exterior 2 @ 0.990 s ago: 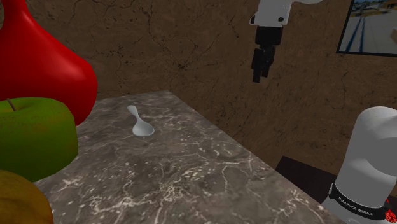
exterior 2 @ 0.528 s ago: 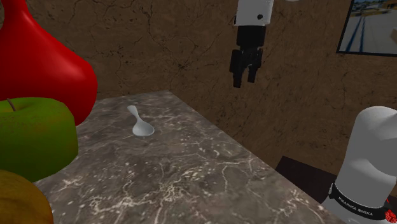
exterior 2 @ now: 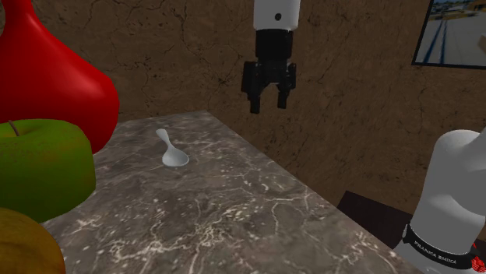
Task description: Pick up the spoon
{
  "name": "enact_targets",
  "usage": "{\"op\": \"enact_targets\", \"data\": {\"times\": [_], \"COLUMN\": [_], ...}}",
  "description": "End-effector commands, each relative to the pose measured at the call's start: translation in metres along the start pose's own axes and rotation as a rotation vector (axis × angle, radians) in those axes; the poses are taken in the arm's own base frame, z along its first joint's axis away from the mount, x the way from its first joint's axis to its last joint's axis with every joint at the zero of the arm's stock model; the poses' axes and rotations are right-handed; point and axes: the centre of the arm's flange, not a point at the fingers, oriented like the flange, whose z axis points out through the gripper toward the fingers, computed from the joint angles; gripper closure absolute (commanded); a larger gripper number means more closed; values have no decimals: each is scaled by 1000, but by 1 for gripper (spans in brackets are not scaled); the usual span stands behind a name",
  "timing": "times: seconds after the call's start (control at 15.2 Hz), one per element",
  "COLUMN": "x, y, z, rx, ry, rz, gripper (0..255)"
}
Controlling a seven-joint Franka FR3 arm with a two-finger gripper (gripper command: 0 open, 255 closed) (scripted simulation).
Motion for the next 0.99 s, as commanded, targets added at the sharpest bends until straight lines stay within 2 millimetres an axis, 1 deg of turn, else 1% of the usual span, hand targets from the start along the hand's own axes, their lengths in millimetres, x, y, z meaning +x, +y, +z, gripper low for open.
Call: {"op": "enact_targets", "data": {"times": [0.0,0.46,0.92], "x": [8,36,71], "y": [-26,-108,-188], "z": [0,1,-1], "rx": [13,54,96], "ry": [-12,-47,-83], "rz": [30,126,221], "gripper": [0,0,0]}}
